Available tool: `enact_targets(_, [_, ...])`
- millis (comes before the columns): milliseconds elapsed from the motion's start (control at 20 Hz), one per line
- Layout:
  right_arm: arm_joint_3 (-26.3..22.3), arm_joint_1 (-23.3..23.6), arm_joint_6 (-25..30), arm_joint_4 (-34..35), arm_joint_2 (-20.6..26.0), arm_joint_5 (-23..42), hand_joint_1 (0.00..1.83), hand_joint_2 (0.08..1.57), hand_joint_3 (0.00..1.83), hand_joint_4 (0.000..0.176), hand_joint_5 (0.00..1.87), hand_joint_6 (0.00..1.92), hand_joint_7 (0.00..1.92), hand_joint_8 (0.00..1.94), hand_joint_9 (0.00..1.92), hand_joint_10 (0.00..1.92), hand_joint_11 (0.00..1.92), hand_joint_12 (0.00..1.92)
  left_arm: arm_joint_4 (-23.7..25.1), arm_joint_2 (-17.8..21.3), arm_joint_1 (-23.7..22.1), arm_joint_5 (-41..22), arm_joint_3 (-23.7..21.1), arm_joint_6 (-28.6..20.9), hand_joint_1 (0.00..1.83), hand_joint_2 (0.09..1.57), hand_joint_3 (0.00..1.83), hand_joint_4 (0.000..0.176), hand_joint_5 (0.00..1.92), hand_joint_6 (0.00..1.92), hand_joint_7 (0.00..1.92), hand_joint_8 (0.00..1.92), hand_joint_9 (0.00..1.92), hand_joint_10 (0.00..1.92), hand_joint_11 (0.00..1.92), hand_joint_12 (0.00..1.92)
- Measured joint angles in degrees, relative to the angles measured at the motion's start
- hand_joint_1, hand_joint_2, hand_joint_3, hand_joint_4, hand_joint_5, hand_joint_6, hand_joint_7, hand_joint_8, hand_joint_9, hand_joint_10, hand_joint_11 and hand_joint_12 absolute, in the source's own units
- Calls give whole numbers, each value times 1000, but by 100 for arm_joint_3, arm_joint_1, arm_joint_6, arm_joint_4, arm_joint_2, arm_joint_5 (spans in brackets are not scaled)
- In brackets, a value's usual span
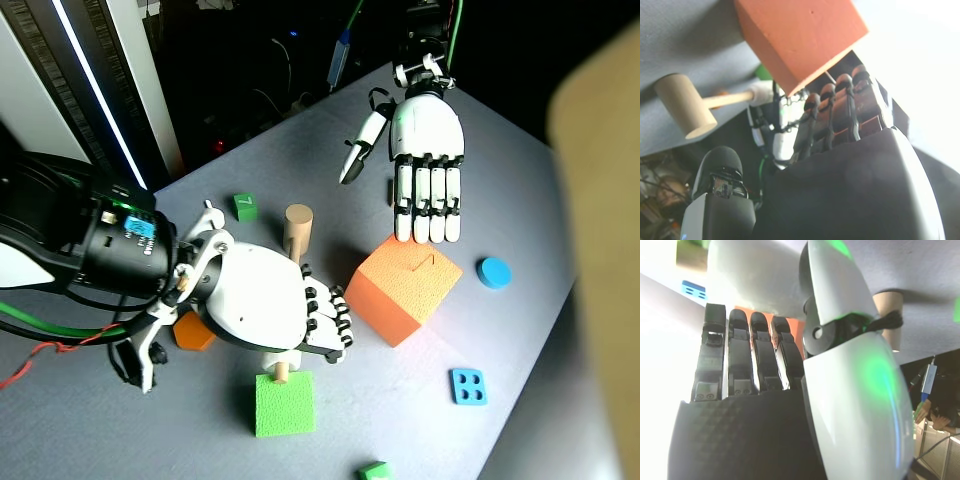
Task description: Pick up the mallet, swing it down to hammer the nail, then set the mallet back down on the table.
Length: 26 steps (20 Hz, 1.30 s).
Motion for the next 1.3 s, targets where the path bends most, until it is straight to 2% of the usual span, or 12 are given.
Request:
enact_targets(100, [22,-37,26,4,-50,-39,1345,1015,2,0,164,0,128,0,143,4,0,780,48,-39,0,15,-2,-28,0,1192,4,0,24,5,10,3,0,0,0,0])
enact_targets(350, [212,-192,160,4,-201,-11,1355,1019,1,0,167,1,142,2,150,2,0,731,28,-50,0,11,4,-35,0,1196,4,0,29,6,17,7,0,0,0,0])
enact_targets(450, [289,-240,166,7,-271,4,1307,1005,0,0,193,5,157,2,172,6,0,797,28,-50,0,2,4,-50,0,1198,4,0,15,1,4,0,0,0,0,0])
enact_targets(700, [507,-315,177,2,-444,39,1311,1001,0,0,188,5,157,1,167,3,0,788,28,-50,37,11,2,-94,0,1206,6,0,26,6,12,4,0,0,0,0])
enact_targets(950, [509,-315,177,2,-503,31,1296,1006,2,0,281,13,284,11,285,19,0,995,31,-50,101,13,-2,-153,0,1209,5,0,16,1,11,3,0,0,0,0])
enact_targets(1150, [509,-317,177,0,-527,35,1238,1031,6,0,320,6,321,5,331,15,4,1038,-35,-81,103,2,7,-153,0,1212,5,0,29,5,23,6,0,0,0,0])
enact_targets(1300, [518,-339,199,0,-549,61,1183,1069,11,0,296,1,307,0,318,3,0,990,-37,-122,103,9,11,-155,0,1214,4,0,19,1,16,3,0,0,0,0])
